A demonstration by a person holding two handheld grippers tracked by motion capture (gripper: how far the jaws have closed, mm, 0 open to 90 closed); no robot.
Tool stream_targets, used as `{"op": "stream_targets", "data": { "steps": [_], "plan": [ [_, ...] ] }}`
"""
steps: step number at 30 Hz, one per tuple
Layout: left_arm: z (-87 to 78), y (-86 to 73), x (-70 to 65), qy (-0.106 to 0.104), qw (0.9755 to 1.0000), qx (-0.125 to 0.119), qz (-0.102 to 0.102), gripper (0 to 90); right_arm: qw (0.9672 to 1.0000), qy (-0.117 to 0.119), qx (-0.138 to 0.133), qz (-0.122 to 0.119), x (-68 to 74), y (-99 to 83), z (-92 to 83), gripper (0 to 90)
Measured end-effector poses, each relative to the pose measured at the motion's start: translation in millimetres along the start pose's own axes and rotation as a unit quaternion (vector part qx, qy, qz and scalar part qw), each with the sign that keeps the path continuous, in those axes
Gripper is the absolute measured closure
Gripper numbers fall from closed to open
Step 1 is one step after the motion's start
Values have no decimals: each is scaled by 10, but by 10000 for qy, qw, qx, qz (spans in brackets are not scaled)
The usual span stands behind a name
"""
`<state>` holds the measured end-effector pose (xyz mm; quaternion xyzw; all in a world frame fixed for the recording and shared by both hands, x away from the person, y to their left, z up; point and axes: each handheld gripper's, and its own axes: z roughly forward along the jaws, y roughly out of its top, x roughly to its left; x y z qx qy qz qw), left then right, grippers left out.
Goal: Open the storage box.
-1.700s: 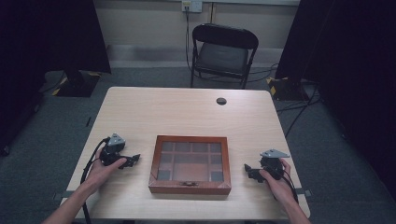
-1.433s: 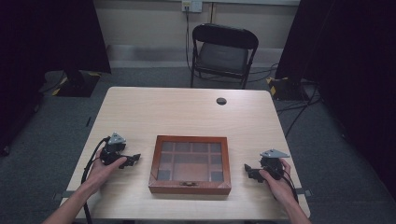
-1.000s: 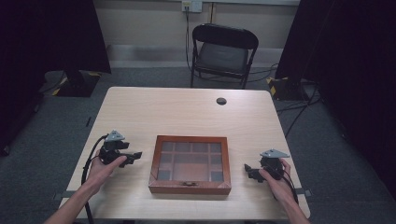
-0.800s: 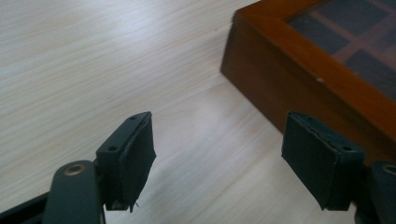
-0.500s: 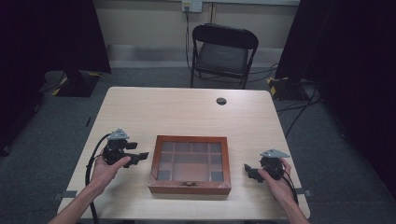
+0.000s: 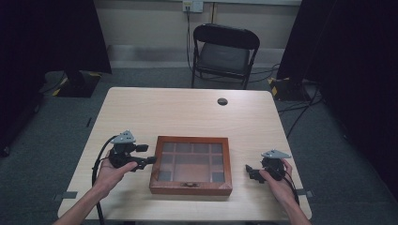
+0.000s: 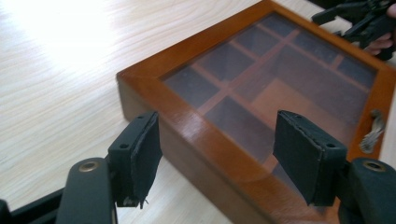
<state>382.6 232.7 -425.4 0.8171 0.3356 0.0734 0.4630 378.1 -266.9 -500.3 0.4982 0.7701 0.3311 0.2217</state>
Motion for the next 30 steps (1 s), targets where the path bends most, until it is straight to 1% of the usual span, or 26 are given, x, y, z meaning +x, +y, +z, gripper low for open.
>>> {"op": "stream_targets", "data": {
  "steps": [5, 6, 8, 9, 11, 13, 15, 16, 18, 19, 21, 23, 24, 26, 28, 29, 30],
  "plan": [
    [28, 24, -54, -107, 9999, 1, 39, 332, 10000, 0, -1, 1, 0, 0, 0, 106],
    [32, 31, -62, -129, 9999, 11, 93, 332, 10000, 0, -1, 1, 0, 0, 0, 106],
    [55, 49, -113, -172, 9997, 40, 139, 331, 10000, -1, 3, 3, 0, 0, 0, 106],
    [65, 55, -124, -221, 9996, 34, 158, 330, 10000, 0, 0, 0, 0, 0, 0, 106],
    [75, 61, -143, -256, 9995, 44, 161, 330, 10000, -1, 0, 0, 0, 0, 0, 106],
    [88, 72, -171, -236, 9994, 64, 232, 330, 10000, -1, 0, 1, 1, 0, 0, 106],
    [126, 92, -224, -293, 9990, 125, 299, 312, 10000, -2, 0, 1, 1, 0, 0, 106],
    [126, 92, -224, -293, 9990, 125, 299, 312, 10000, -1, 0, 1, 1, 0, 0, 106],
    [183, 116, -294, -399, 9985, 160, 338, 311, 10000, -1, 0, 1, 1, 0, 0, 106],
    [199, 126, -311, -429, 9981, 194, 407, 311, 10000, 0, -1, 0, 0, 0, 0, 107],
    [229, 146, -348, -455, 9977, 253, 440, 309, 10000, -1, 0, -1, 0, 0, 0, 106],
    [229, 176, -388, -546, 9972, 247, 438, 299, 10000, -1, 0, 0, 0, 0, 0, 106],
    [231, 187, -411, -568, 9971, 204, 453, 299, 10000, -2, 2, 3, 1, 0, 0, 106],
    [232, 212, -446, -602, 9967, 218, 501, 299, 10000, -1, 2, 2, 1, 0, 0, 106],
    [237, 221, -467, -634, 9965, 224, 500, 299, 10000, -1, 2, 2, 1, 0, 0, 106],
    [257, 234, -502, -708, 9959, 219, 526, 300, 10000, -1, 3, 2, 0, 0, 0, 106],
    [257, 234, -502, -708, 9959, 219, 526, 304, 10000, -1, 2, 2, 0, 0, 0, 106]
  ]
}}
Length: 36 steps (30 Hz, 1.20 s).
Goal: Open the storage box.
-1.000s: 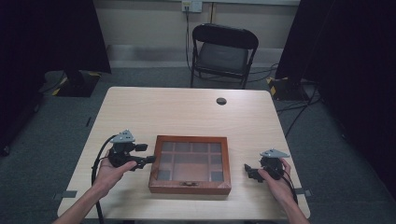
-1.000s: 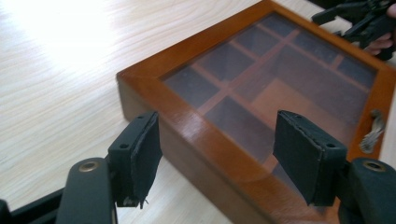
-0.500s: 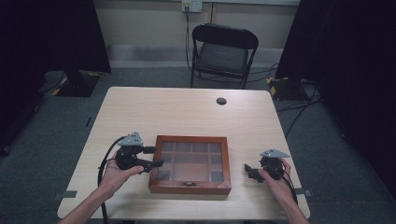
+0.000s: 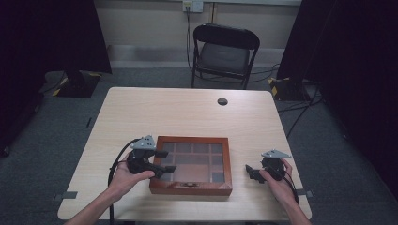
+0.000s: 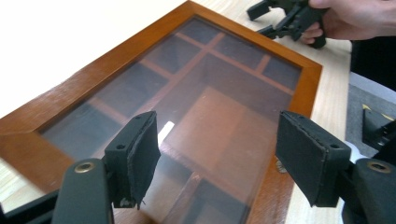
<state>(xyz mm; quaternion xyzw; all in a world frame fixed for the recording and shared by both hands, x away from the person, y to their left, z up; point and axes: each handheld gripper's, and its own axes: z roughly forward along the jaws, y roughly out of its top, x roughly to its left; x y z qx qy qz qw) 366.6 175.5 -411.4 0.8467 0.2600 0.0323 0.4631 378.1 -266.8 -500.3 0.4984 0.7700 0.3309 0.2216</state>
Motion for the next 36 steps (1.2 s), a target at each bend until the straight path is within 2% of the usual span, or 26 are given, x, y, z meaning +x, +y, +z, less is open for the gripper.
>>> {"op": "stream_targets", "data": {
  "steps": [9, 14, 17, 20, 21, 22, 24, 26, 27, 30, 31, 32, 36],
  "plan": [
    [126, 91, -87, -129, 9999, -97, 29, 333, 10000, 1, -2, -1, 0, 0, 0, 106],
    [334, 66, -203, -305, 9994, 133, 105, 353, 10000, 0, 1, 1, 0, 0, 0, 106],
    [390, 39, -242, -438, 9987, 226, 162, 369, 10000, 1, 1, 1, 0, 0, 0, 106],
    [423, 26, -268, -546, 9980, 277, 123, 378, 10000, 2, 6, 8, 1, 0, -1, 106],
    [449, 15, -298, -585, 9975, 338, 183, 382, 10000, 0, 1, -1, 0, 0, 0, 106],
    [469, 0, -342, -619, 9966, 431, 332, 421, 10000, 0, 1, 0, 0, 0, 0, 106],
    [496, -5, -373, -694, 9953, 524, 417, 453, 10000, 3, 6, 8, 1, 0, -1, 106],
    [508, -10, -380, -766, 9949, 487, 429, 482, 10000, 2, 6, 7, 1, 0, -1, 106],
    [516, -10, -390, -815, 9941, 532, 481, 550, 10000, 2, 6, 7, 1, 0, -1, 106],
    [528, -17, -393, -868, 9937, 579, 399, 576, 10000, 2, 5, 8, 1, 0, -1, 106],
    [541, -26, -395, -957, 9933, 531, 361, 600, 10000, 0, 1, 0, 0, 0, 0, 106],
    [546, -26, -403, -925, 9934, 538, 423, 652, 10000, 3, 6, 7, 1, 1, 0, 105],
    [553, -27, -397, -939, 9933, 501, 444, 742, 10000, -1, 10, 9, 1, 2, 1, 103]
  ]
}}
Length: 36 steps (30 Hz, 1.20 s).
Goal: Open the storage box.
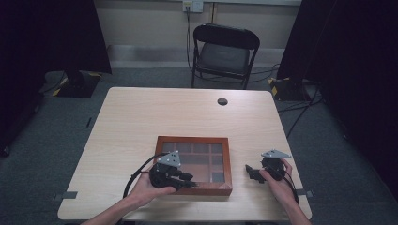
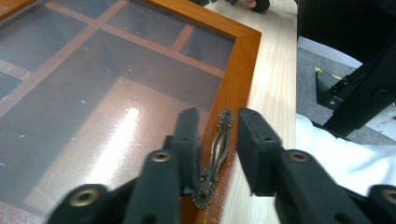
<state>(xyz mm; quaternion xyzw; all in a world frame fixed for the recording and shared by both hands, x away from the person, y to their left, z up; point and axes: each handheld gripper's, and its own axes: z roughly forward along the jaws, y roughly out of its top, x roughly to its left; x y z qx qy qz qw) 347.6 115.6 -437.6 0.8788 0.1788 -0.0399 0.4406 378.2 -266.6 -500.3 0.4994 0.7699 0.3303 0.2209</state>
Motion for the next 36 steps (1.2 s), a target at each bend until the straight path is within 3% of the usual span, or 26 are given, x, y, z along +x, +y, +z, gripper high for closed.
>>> {"op": "stream_targets", "data": {
  "steps": [3, 6, 14, 36],
  "plan": [
    [34, -8, -6, -91, 9999, 61, 56, 786, 10000, 1, -4, -8, -1, 0, 1, 103],
    [38, 0, -13, -54, 9999, 91, 98, 797, 10000, 2, -4, -8, -1, 1, 2, 102],
    [37, -40, -25, -14, 9997, -30, 226, 802, 10000, 2, -1, -8, -1, 1, 3, 101],
    [34, 7, 26, -182, 9998, 80, 25, 816, 10000, 2, 4, -9, -2, 6, 7, 95]
  ]
}}
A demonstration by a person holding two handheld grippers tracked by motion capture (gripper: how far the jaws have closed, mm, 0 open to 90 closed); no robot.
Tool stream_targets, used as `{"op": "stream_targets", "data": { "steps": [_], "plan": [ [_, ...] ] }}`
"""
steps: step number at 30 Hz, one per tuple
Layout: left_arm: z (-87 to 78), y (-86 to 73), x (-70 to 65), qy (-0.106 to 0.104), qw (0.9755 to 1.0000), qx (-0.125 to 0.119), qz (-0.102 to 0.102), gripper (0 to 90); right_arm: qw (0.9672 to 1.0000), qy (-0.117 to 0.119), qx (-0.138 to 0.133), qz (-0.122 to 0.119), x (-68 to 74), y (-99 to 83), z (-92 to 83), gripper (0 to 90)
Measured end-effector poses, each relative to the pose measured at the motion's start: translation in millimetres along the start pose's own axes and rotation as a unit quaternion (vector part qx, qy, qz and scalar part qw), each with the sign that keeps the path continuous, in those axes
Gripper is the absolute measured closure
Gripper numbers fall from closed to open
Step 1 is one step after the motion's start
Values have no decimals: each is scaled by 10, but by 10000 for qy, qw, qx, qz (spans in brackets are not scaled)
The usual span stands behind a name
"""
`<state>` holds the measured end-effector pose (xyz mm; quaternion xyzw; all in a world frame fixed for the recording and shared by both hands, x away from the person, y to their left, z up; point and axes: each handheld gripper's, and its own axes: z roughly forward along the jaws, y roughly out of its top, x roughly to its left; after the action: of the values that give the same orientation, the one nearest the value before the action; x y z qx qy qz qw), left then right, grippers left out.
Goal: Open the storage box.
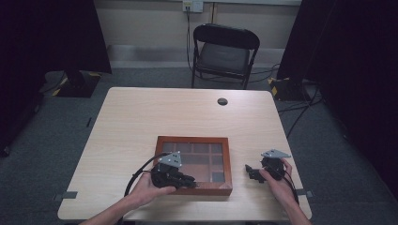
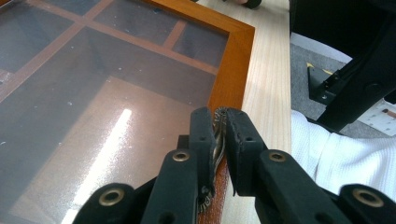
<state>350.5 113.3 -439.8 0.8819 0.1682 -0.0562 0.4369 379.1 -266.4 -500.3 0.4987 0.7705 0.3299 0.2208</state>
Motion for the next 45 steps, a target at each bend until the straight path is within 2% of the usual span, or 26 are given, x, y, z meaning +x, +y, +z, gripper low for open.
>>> {"op": "stream_targets", "data": {
  "steps": [2, 4, 7, 12, 17, 24, 27, 32, 45],
  "plan": [
    [-15, 13, 9, -39, 10000, -16, -15, 816, 10000, 0, 0, 1, 0, 0, 0, 95],
    [-46, 28, 33, -163, 9997, -108, -110, 817, 10000, 0, 0, 0, 0, 0, 0, 95],
    [-57, 37, 39, -187, 9997, -133, -120, 817, 10000, 0, 0, 0, 0, 0, 0, 95],
    [-101, 77, 30, -171, 9996, -160, -155, 816, 10000, -1, -1, -4, 0, 1, 1, 94],
    [-157, 139, 30, -176, 9993, -186, -276, 815, 10000, -1, 0, -3, 0, 1, 2, 94],
    [-171, 161, 29, -180, 9993, -156, -274, 815, 10000, -2, -1, -4, 0, 1, 2, 94],
    [-171, 189, 32, -193, 9995, -38, -250, 815, 10000, -3, 0, -4, 0, 1, 2, 94],
    [-222, 244, 38, -201, 9994, -102, -271, 815, 10000, -2, -1, -4, 0, 1, 2, 94],
    [-344, 387, 50, -202, 9987, -94, -464, 811, 10000, -2, 0, -4, 0, 1, 2, 94]
  ]
}}
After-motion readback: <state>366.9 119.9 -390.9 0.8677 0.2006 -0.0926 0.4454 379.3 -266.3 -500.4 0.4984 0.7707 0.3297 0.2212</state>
